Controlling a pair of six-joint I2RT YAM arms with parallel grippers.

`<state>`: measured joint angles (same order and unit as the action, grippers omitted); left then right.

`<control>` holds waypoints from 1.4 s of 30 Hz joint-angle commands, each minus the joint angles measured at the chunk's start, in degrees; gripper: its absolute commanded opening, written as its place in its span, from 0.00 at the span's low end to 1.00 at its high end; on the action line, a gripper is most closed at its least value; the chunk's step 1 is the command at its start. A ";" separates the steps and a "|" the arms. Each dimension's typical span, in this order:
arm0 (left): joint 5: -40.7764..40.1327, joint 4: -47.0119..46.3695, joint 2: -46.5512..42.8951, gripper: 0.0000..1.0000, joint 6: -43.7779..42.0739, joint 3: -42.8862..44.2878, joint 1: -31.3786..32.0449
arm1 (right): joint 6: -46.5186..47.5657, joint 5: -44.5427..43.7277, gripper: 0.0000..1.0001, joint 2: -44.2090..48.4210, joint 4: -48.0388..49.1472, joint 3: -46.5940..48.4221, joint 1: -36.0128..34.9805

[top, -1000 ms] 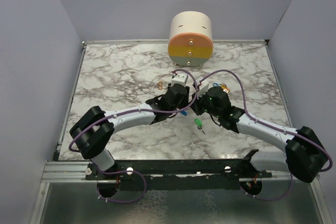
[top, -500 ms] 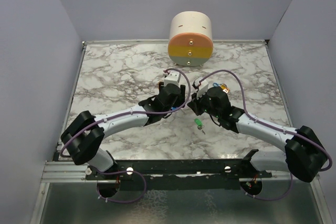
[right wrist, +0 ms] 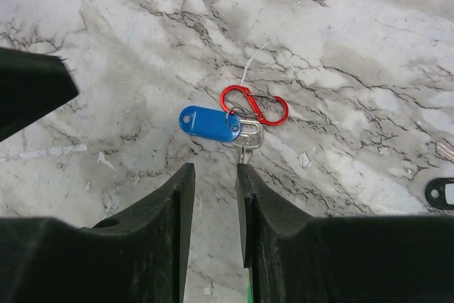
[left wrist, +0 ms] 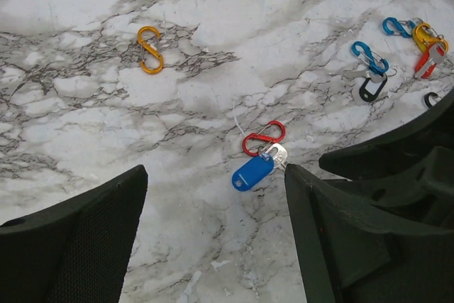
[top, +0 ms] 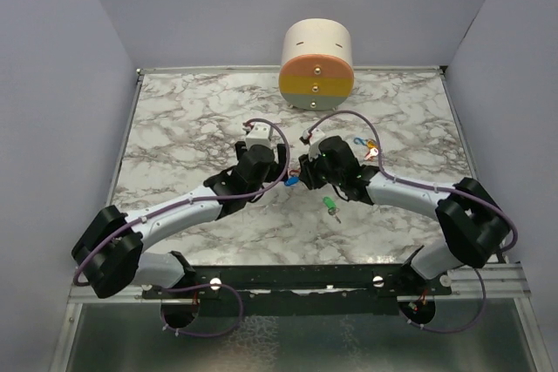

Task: Put the keys on the keyring

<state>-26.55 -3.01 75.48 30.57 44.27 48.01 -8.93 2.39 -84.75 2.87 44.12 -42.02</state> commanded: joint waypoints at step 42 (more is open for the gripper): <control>2.76 -1.85 -10.18 0.81 0.21 -8.58 -4.21 | -0.56 -14.53 0.13 -20.60 -7.18 15.91 -4.82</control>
<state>-24.91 -3.40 66.65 30.55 36.47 44.23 -9.74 -9.89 -104.40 -3.66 58.67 -46.19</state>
